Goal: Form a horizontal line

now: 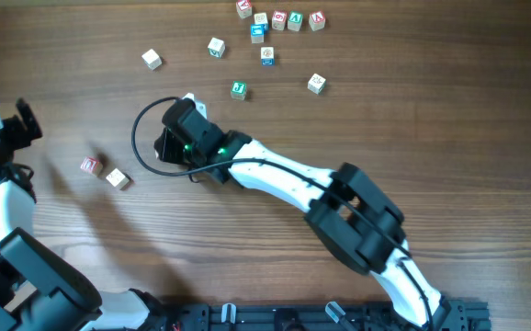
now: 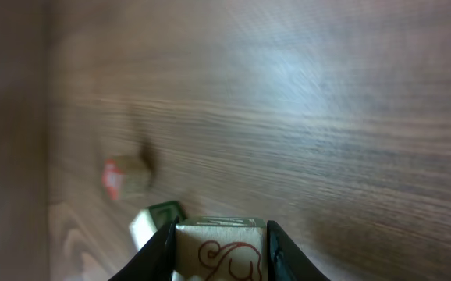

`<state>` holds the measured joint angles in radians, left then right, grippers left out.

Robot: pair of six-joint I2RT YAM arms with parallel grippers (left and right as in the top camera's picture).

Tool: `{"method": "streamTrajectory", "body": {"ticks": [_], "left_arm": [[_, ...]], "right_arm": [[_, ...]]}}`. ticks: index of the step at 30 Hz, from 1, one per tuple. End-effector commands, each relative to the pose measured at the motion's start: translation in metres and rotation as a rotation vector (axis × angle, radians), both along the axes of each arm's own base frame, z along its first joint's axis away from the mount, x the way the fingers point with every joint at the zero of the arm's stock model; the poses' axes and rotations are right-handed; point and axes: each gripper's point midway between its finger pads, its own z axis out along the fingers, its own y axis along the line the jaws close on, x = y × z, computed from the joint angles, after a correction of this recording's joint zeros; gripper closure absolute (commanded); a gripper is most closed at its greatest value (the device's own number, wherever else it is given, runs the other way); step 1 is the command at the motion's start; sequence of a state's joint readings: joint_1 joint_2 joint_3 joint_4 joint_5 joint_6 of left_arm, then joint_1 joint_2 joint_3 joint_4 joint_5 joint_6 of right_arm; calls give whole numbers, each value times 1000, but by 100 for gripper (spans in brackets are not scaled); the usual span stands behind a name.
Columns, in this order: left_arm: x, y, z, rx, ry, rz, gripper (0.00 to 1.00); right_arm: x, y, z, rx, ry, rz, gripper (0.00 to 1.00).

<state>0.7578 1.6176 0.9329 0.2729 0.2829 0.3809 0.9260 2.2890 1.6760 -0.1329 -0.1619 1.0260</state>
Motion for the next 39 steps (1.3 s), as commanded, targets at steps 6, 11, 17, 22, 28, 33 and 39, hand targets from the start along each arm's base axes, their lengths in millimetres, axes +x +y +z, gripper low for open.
{"method": "streamTrajectory", "body": {"ticks": [6,11,17,22,28,33,39], "left_arm": [[-22,32,-14,-59,-2,66,0],[-21,31,-35,-118,25,75,0],[-22,30,-39,-131,36,75,0],[-21,25,-42,-173,30,69,0],[-14,11,-40,-208,7,-12,0],[-14,11,-40,-233,-5,-1,0],[-5,0,-42,-280,-43,-79,4]], "right_arm": [[-2,3,-19,1,37,-29,86],[-8,8,-19,-1,33,-23,73],[-12,11,-21,5,46,-32,57],[-11,9,-22,-5,39,-42,43],[-9,9,-16,-1,12,2,36],[-3,-1,14,23,-19,100,26],[-3,-31,35,-26,10,151,29]]}}
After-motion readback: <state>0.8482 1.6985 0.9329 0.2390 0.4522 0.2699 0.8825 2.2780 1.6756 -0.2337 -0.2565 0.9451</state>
